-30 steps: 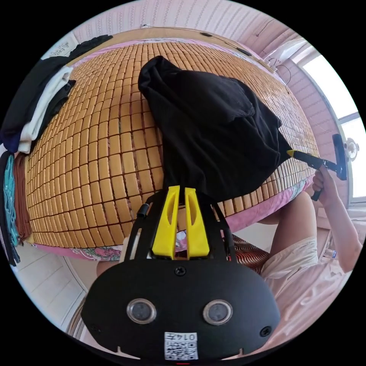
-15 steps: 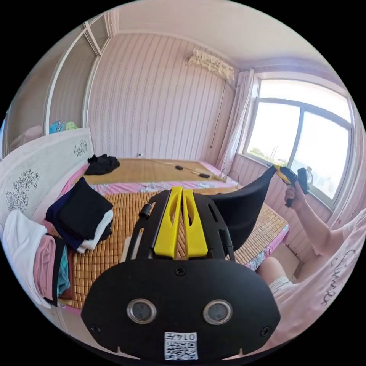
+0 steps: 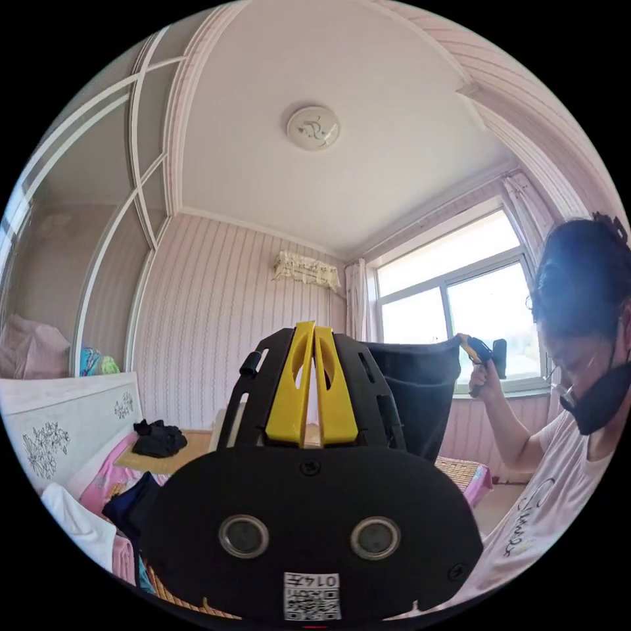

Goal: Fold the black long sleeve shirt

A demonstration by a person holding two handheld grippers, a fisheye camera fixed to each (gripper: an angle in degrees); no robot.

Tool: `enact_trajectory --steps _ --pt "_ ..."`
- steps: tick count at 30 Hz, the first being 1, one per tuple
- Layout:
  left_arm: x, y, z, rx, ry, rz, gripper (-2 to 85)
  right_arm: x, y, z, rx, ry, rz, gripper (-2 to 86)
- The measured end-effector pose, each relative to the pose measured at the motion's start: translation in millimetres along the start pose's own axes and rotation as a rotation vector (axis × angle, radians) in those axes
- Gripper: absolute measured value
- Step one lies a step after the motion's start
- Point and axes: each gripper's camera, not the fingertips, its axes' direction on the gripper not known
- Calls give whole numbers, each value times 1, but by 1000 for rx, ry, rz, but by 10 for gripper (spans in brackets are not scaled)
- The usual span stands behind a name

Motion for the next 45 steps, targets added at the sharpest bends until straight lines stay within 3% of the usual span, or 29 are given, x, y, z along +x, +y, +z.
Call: enact_trajectory --steps 4,7,10,15,18,22,25,28,31,34,38,42,45 --pt "22 -44 -17 102 -15 102 -10 -38 -46 -10 31 -20 -124 4" --pt "18 -55 8 64 -60 107 -10 -38 -66 -1 6 60 -155 5" --pt "-5 -35 72 -108 -93 21 -10 1 -57 36 -174 222 -81 5" --pt "-45 40 199 -446 -197 -110 -10 114 33 127 -630 559 124 5" --pt "-55 52 249 -487 -255 -130 -10 145 24 139 -579 566 195 5" --pt "-62 -1 247 -234 -286 -144 -10 139 -37 140 -404 548 124 4" --pt "-60 3 266 -332 -235 -73 -10 135 -44 160 -434 402 106 4" --pt "-49 59 294 -529 -116 -1 -10 116 -7 179 -557 246 74 4" --pt "-35 135 309 -664 11 -9 -10 90 52 160 -625 240 52 4" --pt "-21 206 317 -785 147 -70 -9 81 108 99 -594 270 198 5" --pt "12 304 324 -972 289 -95 -5 72 180 4 -619 507 442 6" --pt "45 402 340 -1188 391 -203 28 86 273 -66 -828 799 745 6" --pt "82 476 352 -1373 443 -229 63 91 314 -90 -902 867 863 6"
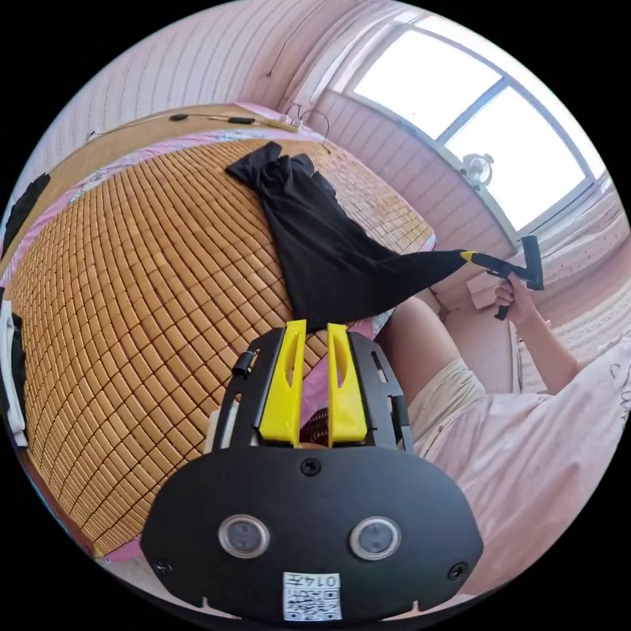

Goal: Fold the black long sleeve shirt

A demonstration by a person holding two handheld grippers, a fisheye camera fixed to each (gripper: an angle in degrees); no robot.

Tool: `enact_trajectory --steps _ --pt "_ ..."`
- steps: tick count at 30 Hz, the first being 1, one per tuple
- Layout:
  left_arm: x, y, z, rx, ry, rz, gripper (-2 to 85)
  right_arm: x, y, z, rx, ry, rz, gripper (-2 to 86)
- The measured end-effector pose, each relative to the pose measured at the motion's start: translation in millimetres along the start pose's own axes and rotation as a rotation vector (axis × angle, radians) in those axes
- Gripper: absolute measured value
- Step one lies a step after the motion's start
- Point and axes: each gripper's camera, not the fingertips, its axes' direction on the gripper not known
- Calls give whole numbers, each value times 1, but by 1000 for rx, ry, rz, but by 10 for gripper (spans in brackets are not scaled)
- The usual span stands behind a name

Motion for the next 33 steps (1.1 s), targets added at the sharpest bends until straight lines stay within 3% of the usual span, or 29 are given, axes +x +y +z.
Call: enact_trajectory --steps 4,9,12,13,15,18,20,21,26,30,33 --pt "2 -10 60 -176 -139 -35 80 18 12 6 -18 34 50 6" --pt "-10 -41 85 -182 -53 -141 98 46 25 -4 6 -33 153 7" --pt "-7 -55 117 -345 -43 -180 60 53 31 -8 34 -87 188 7" --pt "-1 -56 116 -350 -131 -145 23 54 31 -10 43 -95 190 6" --pt "3 -52 103 -317 -107 -110 7 52 29 -24 107 -118 166 6" --pt "-4 -34 33 -87 -45 -155 -4 42 18 -61 239 -162 90 6" --pt "-3 -16 -59 222 48 -154 -8 32 12 -93 367 -235 50 6" --pt "0 -12 -85 295 67 -141 -9 23 8 -117 463 -287 12 6" --pt "65 29 -301 845 75 133 -10 -37 9 -223 867 -501 -256 6" --pt "116 64 -412 1125 63 314 -10 -98 21 -311 1102 -642 -503 6" --pt "142 88 -471 1232 -25 392 -10 -133 17 -345 1132 -584 -598 5"
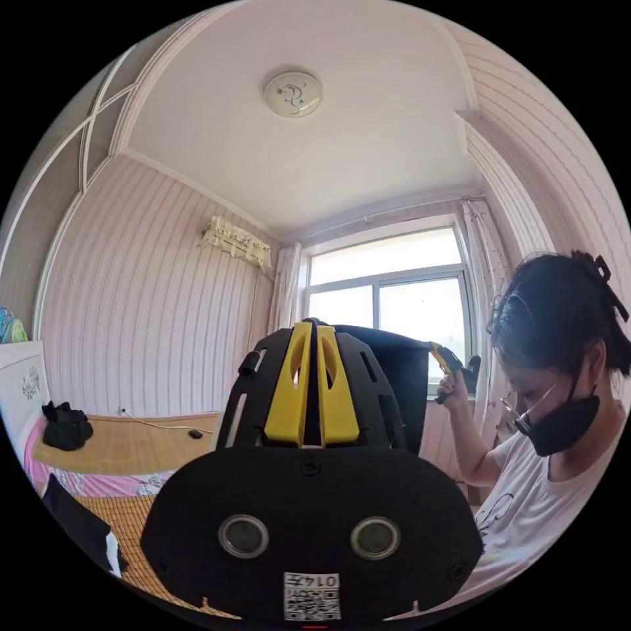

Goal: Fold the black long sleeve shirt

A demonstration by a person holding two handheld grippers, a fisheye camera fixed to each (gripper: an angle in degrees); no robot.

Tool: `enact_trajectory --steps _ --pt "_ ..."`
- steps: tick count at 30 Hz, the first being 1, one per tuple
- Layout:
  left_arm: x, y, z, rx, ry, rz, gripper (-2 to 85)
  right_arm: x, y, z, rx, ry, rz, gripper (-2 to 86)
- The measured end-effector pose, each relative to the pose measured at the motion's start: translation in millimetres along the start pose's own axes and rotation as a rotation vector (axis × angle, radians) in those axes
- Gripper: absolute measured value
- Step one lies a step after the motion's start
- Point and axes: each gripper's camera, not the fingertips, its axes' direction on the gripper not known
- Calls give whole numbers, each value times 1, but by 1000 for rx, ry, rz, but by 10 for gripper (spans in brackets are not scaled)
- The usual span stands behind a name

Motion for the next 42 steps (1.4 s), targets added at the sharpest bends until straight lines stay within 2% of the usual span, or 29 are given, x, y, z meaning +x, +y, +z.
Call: enact_trajectory --steps 4,6,8,11,13,15,17,21,25,28,30,32,36,38,42 --pt "-28 -19 -6 -149 -166 -29 -10 15 4 60 -241 41 15 5" --pt "-61 -6 8 -287 -245 -119 -10 44 44 120 -463 117 63 4" --pt "-104 24 28 -425 -388 -211 -10 67 89 159 -553 183 104 4" --pt "-123 35 41 -456 -513 -170 -10 81 153 210 -671 332 90 3" --pt "-129 16 39 -406 -531 -175 -10 81 150 229 -622 304 78 2" --pt "-130 -13 33 -324 -546 -152 -10 79 112 249 -493 249 63 2" --pt "-122 -44 27 -230 -573 -61 -10 74 83 259 -397 204 35 2" --pt "-121 -47 26 -217 -564 3 -10 62 77 268 -327 216 -64 3" --pt "-148 24 26 -359 -529 -43 -10 79 139 264 -430 216 -56 4" --pt "-169 116 28 -555 -514 -94 -10 109 229 255 -609 229 40 5" --pt "-180 185 27 -701 -525 -152 -10 132 321 247 -819 251 134 6" --pt "-197 282 18 -851 -515 -325 -10 147 396 237 -984 300 213 6" --pt "-216 397 0 -1008 -535 -573 -10 165 536 214 -1288 328 429 7" --pt "-224 452 -11 -1110 -561 -673 -10 168 575 208 -1394 351 466 7" --pt "-225 494 -20 -1227 -553 -702 -9 171 616 195 -1499 351 524 8"
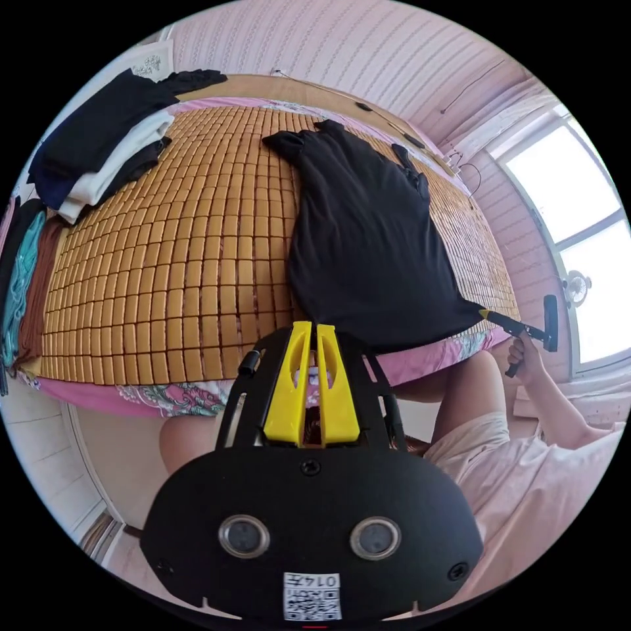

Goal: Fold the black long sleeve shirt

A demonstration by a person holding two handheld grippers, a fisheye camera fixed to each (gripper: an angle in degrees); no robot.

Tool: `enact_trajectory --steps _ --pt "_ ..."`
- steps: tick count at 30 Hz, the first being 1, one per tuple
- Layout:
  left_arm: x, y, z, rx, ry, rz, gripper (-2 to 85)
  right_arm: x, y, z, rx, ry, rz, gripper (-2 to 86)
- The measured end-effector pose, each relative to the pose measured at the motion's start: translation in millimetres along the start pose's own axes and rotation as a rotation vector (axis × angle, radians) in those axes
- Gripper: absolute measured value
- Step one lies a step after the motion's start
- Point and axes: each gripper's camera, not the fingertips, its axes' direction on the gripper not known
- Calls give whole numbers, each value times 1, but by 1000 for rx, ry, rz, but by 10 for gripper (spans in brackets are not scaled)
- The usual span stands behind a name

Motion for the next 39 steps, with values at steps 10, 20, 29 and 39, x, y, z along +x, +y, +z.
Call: enact_trajectory --steps 10,20,29,39 --pt "-6 5 44 -183 -23 130 51 9 14 22 -50 14 -10 21" --pt "-18 -42 55 -59 -22 180 59 31 -15 21 49 87 74 77" --pt "17 -165 134 -53 22 347 58 -37 -121 47 79 457 -284 100" --pt "64 -290 181 -163 16 532 60 -56 -233 46 13 431 -353 126"
